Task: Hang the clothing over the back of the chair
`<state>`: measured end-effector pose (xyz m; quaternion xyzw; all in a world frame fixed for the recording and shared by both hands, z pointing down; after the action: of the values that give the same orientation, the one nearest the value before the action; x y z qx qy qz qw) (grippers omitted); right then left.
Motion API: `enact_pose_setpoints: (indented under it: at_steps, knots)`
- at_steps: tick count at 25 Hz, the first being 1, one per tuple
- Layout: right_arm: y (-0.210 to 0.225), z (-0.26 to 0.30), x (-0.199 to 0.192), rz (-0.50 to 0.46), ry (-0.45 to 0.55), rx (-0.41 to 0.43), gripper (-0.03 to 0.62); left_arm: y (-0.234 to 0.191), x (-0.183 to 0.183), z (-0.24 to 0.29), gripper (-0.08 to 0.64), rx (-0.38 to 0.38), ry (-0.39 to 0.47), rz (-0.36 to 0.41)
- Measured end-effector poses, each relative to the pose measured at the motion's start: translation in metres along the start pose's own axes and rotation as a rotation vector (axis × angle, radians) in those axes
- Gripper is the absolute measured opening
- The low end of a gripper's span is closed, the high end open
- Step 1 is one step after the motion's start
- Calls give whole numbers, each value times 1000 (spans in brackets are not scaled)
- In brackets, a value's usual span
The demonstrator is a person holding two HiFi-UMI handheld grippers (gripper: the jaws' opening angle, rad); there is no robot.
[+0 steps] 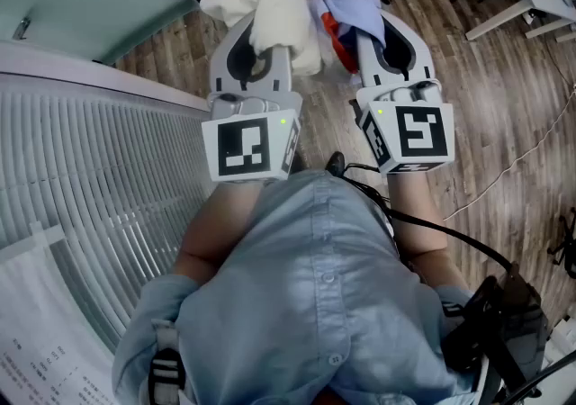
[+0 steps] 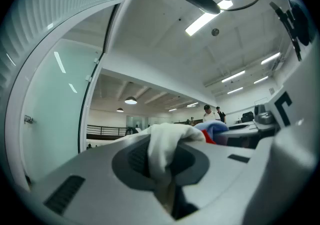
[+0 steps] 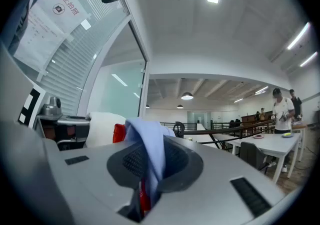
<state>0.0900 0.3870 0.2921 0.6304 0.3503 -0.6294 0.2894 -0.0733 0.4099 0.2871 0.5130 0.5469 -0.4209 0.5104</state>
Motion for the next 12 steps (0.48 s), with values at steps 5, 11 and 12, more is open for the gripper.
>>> enact_pose_setpoints:
  at_steps: [5,11,12]
  knots:
    - [5,-1,-1,0,2,-1,40,5,0,3,49,-1,1,3]
    - [21,-11,-3,5,5,-10,40,21,0,8,49,-7,-2,8]
    - [24,-13,-3,6,7,-11,40,25,1,9,49,-7,-2,9]
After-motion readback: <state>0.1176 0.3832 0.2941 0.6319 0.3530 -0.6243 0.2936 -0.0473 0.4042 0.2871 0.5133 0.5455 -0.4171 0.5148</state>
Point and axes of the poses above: the fingertips, and each gripper's own axes: z forward along the fingers, y to its right, x out of its top, the point moved 7 cm from there along -z, backward along the fingers, and after that the axes turned 7 degrees about x, right-handed, at the moved point
